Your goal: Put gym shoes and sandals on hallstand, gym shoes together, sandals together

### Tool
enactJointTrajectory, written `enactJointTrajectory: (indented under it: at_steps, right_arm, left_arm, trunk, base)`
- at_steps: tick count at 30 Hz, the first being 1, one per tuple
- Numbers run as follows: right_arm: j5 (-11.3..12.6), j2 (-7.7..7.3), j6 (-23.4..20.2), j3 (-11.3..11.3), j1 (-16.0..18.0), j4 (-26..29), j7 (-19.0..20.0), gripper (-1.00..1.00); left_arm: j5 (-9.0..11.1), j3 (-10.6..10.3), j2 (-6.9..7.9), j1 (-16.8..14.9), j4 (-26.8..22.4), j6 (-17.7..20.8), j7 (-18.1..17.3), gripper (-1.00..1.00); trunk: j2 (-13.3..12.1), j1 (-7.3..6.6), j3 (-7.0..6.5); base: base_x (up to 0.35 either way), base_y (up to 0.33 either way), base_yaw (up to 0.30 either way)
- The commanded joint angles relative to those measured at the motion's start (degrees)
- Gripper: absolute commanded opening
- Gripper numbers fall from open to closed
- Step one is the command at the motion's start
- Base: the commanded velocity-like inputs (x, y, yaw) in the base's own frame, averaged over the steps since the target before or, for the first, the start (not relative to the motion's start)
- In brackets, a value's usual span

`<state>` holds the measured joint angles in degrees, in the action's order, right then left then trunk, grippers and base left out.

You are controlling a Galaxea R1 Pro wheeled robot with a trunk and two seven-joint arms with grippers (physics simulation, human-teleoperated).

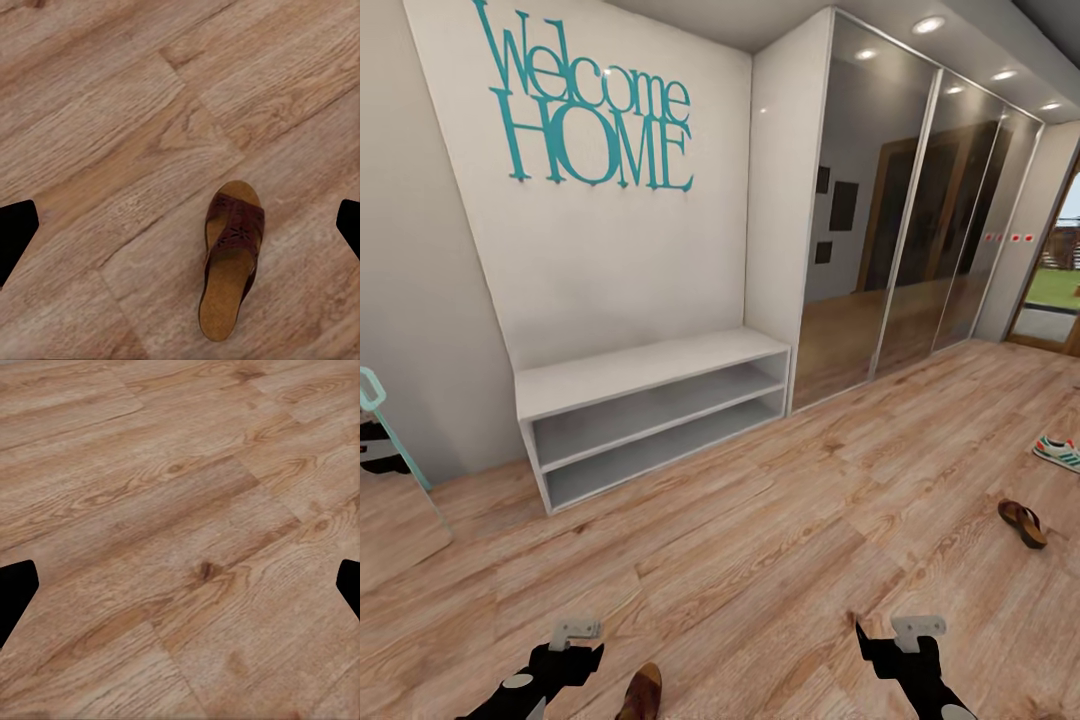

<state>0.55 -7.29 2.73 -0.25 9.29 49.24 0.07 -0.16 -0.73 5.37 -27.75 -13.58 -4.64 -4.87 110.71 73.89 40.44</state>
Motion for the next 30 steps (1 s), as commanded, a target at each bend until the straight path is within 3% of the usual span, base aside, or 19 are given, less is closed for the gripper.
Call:
enactJointTrajectory:
  at_steps: [1, 17, 30]
  right_arm:
    - [0.06, 0.00, 0.17, -0.01, 0.03, -0.02, 0.01, 1.00]
    - [0.23, 0.00, 0.17, -0.08, 0.03, -0.02, -0.13, 1.00]
    - [3.35, 0.00, 0.11, -0.10, 0.03, -0.02, -0.12, 1.00]
  left_arm:
    - [-0.02, -0.06, 0.01, -0.04, 0.07, -0.20, -0.14, 1.00]
    - [-0.02, -0.07, 0.00, -0.08, 0.11, -0.20, -0.14, 1.00]
    - [-0.02, -0.06, 0.08, -0.11, 0.14, -0.20, -0.14, 1.00]
  trunk:
    - [0.44, 0.22, 0.31]
    - [6.86, 3.73, 4.54]
    - [12.07, 6.59, 8.06]
  base:
    - [0.000, 0.000, 0.000]
    - [0.000, 0.000, 0.000]
    - [0.000, 0.000, 0.000]
